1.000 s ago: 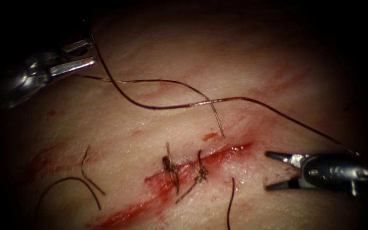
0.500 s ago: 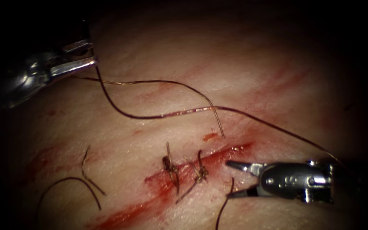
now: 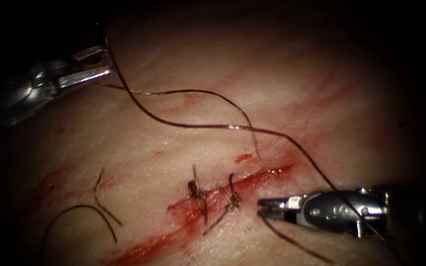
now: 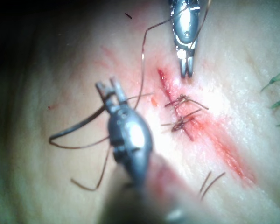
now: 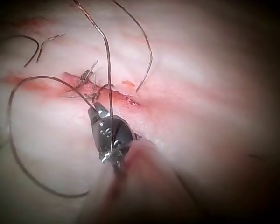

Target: Wound Closure

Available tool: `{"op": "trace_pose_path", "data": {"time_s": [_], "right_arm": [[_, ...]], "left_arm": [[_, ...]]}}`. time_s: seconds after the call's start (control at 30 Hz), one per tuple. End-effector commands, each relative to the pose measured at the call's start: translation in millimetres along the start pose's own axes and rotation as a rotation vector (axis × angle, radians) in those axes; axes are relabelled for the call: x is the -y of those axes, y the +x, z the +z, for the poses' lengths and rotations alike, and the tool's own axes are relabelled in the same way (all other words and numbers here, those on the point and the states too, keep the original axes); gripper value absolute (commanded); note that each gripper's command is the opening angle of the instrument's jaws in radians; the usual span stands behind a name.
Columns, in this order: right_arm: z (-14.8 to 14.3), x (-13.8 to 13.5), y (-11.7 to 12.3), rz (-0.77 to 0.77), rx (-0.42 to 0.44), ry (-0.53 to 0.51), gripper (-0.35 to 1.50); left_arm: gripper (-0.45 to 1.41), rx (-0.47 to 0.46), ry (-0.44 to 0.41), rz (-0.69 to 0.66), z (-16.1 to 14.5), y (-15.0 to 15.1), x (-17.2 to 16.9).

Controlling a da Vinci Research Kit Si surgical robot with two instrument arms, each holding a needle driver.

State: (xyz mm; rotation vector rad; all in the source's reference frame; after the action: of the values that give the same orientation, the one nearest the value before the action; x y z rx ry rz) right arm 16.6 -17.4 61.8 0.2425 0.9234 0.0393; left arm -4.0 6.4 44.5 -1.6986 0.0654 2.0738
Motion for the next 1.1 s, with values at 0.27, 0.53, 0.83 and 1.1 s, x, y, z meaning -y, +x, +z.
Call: {"op": "trace_pose_path", "data": {"time_s": [0.27,0.53,0.83,1.1], "right_arm": [[-0.3,6.4,2.5,0.019,-0.026,0.052,-0.35],[-1.1,10.3,5.0,0.003,-0.011,0.094,-0.35],[-1.4,11.1,5.3,-0.002,-0.003,0.106,-0.35],[-2.2,12.9,5.8,-0.007,0.002,0.148,-0.35]], "left_arm": [[-0.45,0.000,-0.001,-0.001,0.5,-0.6,-0.3],[-0.45,0.000,0.000,-0.001,0.6,-0.5,-0.4],[-0.45,0.000,0.000,-0.001,0.5,-0.5,-0.3],[-0.45,0.000,0.000,-0.002,0.5,-0.4,-0.4]]}}
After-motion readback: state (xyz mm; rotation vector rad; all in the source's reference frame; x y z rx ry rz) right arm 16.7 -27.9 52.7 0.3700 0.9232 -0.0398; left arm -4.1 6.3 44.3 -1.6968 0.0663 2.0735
